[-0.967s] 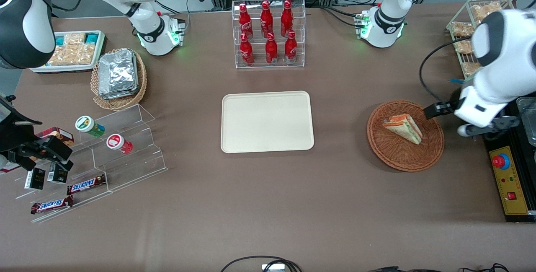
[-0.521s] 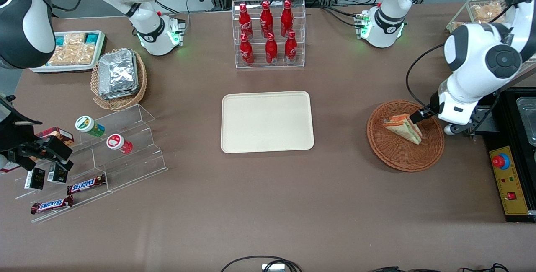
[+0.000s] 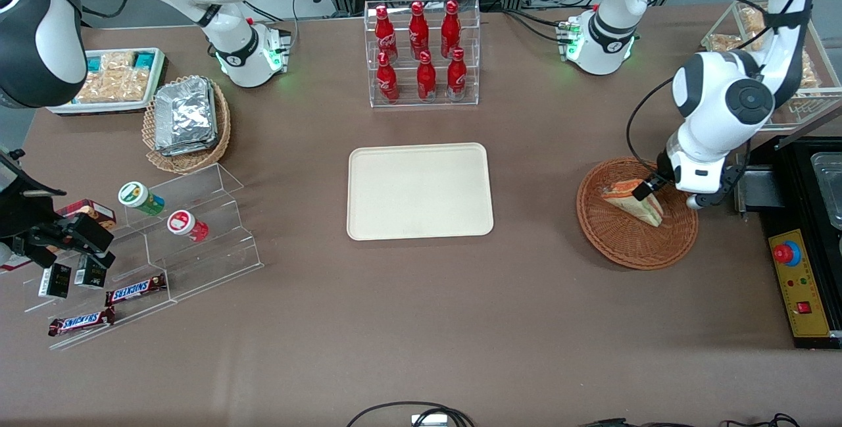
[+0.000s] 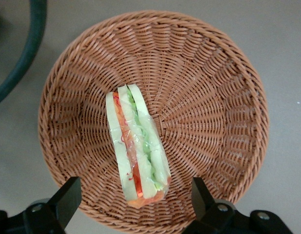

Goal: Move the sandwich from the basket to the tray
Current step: 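Lower the open left gripper around the wrapped sandwich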

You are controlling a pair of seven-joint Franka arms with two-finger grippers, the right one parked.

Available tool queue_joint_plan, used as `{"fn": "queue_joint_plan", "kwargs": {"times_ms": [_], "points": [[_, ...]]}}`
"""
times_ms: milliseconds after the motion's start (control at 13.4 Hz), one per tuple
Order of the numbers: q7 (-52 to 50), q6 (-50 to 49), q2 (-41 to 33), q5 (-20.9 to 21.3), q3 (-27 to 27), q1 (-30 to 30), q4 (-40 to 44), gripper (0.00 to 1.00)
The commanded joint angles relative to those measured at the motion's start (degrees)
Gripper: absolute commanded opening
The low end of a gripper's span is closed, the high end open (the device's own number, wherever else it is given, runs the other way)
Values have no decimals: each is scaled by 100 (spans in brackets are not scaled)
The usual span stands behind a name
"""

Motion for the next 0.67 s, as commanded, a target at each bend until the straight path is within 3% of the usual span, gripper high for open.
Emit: {"fn": "queue_joint_plan", "kwargs": {"times_ms": [0, 595], "points": [[-429, 503, 169, 77, -8, 8, -192, 100], [-632, 1665, 899, 68, 9, 17, -474, 100]]}}
